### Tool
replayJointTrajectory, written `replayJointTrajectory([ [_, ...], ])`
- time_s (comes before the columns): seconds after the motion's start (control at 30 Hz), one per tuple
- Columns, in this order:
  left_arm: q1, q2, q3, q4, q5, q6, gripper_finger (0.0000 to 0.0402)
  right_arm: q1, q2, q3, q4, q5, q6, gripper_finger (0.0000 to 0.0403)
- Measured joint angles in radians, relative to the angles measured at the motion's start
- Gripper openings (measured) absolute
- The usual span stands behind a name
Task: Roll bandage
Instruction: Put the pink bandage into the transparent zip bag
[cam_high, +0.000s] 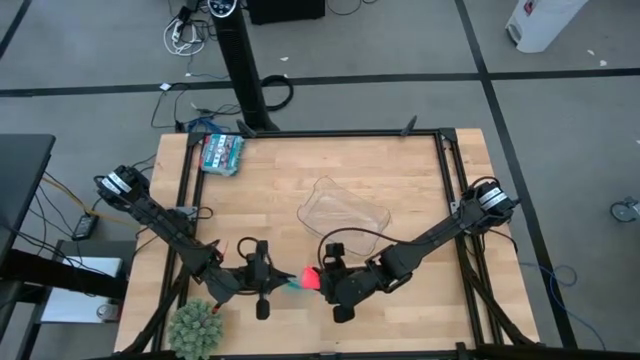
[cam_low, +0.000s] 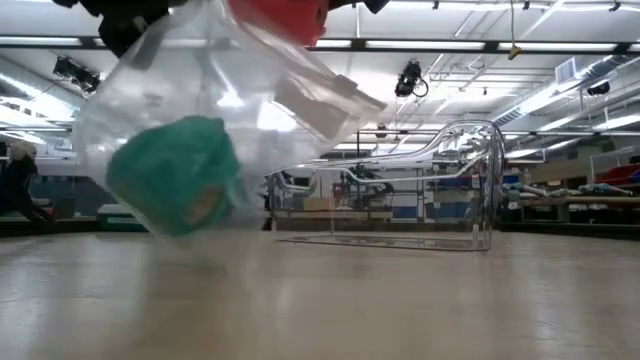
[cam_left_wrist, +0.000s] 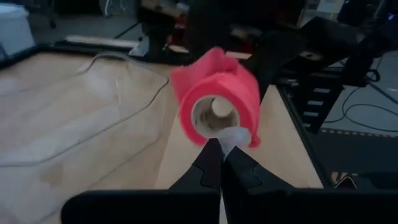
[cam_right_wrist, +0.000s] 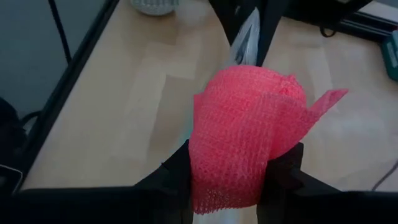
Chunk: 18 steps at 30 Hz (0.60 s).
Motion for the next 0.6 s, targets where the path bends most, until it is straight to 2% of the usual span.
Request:
replayJointTrajectory([
  [0.2, 0.010, 0.000, 0.000, -0.002, 0.002, 0.004, 0.0002, 0.002, 0.001, 0.000, -0.007, 0.115, 0.002, 0.0115],
  [0.3, 0.008, 0.000, 0.000, -0.002, 0.011, 0.001, 0.0002, 0.000, 0.001, 0.000, 0.018, 0.036, -0.014, 0.0115],
  [0.4, 0.009, 0.000, 0.000, -0.003, 0.010, 0.000, 0.0002, 0.000, 0.001, 0.000, -0.032, 0.092, 0.026, 0.0115],
  [0.53, 0.012, 0.000, 0.000, -0.024, 0.010, -0.020, 0.0002, -0.001, 0.002, 0.000, -0.036, -0.027, -0.003, 0.0115],
  [0.6, 0.012, 0.000, 0.000, -0.033, 0.011, -0.024, 0.0002, 0.011, 0.002, 0.000, -0.032, -0.033, -0.010, 0.0115],
])
